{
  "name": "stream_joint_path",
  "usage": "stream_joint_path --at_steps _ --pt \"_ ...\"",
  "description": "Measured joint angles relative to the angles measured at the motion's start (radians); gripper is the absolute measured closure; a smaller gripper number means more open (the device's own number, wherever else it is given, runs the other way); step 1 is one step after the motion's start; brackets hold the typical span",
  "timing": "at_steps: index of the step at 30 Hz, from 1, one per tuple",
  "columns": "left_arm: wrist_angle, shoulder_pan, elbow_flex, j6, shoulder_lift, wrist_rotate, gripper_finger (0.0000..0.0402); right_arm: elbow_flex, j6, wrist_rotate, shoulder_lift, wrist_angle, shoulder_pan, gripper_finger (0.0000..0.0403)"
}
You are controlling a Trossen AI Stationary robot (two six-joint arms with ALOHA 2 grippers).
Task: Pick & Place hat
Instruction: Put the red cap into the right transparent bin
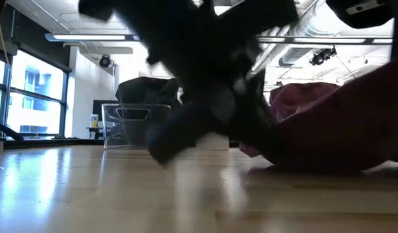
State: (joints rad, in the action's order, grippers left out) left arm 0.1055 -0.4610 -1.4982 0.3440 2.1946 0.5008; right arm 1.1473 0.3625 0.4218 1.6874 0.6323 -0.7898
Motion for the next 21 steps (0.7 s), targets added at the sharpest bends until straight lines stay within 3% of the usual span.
stream_joint_path --at_steps 5,8,14,18,21 --pt "0.203 -0.015 -0.106 0.017 -0.023 -0.141 0.0377 -0.020 -0.011 0.002 0.000 -0.059 0.022 0.0375" --pt "0.322 -0.011 -0.163 -0.008 -0.022 -0.155 0.0378 -0.041 -0.064 -0.040 0.001 -0.062 0.032 0.0348" --pt "0.370 -0.010 -0.171 -0.016 -0.022 -0.145 0.0397 -0.043 -0.056 -0.062 -0.034 -0.022 0.036 0.0250" --pt "0.373 -0.011 -0.171 -0.034 -0.022 -0.145 0.0398 -0.057 -0.096 -0.018 -0.031 0.060 0.009 0.0189" --pt "0.369 -0.011 -0.171 -0.034 -0.022 -0.144 0.0397 -0.128 -0.118 0.052 -0.027 0.049 -0.007 0.0170"
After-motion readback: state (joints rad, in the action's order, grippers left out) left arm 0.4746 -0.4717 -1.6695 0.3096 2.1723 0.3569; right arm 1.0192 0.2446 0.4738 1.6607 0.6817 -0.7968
